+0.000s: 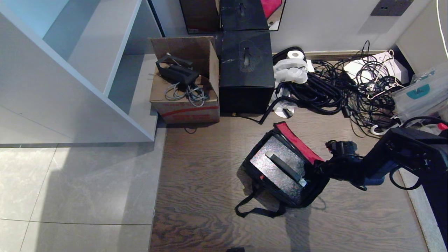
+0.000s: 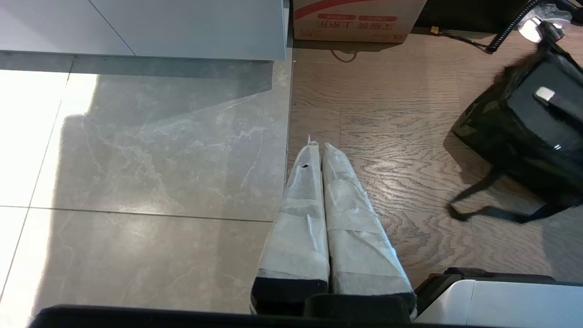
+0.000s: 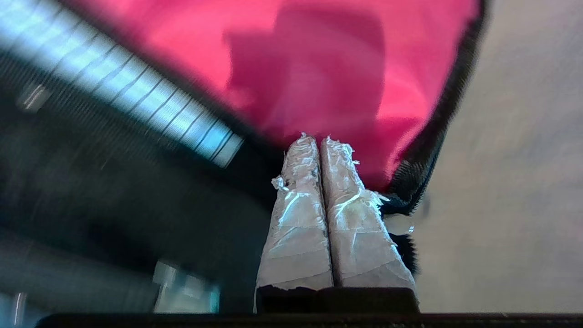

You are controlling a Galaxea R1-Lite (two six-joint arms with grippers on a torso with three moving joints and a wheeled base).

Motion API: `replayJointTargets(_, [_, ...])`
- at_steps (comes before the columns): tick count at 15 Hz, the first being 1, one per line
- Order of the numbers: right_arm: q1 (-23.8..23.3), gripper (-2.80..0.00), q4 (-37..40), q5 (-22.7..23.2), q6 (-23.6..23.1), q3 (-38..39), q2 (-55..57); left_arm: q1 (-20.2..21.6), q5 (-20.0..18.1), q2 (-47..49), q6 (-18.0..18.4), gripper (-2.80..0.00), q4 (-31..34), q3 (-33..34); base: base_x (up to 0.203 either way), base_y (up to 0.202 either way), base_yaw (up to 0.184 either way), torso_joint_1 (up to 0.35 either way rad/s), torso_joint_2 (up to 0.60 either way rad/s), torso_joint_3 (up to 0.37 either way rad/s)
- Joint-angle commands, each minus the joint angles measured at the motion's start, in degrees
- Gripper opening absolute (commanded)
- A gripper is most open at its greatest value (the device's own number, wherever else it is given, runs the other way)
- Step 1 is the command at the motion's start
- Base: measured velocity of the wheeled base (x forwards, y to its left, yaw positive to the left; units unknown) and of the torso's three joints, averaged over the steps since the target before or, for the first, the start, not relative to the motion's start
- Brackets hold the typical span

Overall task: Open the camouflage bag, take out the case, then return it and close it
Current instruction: Grip the handle

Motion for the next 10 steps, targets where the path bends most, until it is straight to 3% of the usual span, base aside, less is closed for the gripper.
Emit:
replayJointTargets(1, [0.3, -2.8, 0.5, 2.5, -0.1, 3.6, -4.4, 0.0, 0.0, 0.0, 0.0, -2.8, 0.0, 0.0, 0.0, 0.0, 0.0, 0.0, 0.0, 0.0])
replayJointTargets(5, [-1.1, -2.8, -1.3, 3.4, -3.5, 2.7, -7.0, 0.0, 0.0, -0.1, 0.0, -2.8, 0.0, 0.0, 0.0, 0.0, 0.0, 0.0, 0.0, 0.0])
replayJointTargets(10, [-1.1, -2.8, -2.1, 12.0, -5.2, 9.0, -17.7, 0.0, 0.0, 0.0, 0.0, -2.8, 0.0, 0.0, 0.0, 0.0, 0.0, 0.0, 0.0, 0.0])
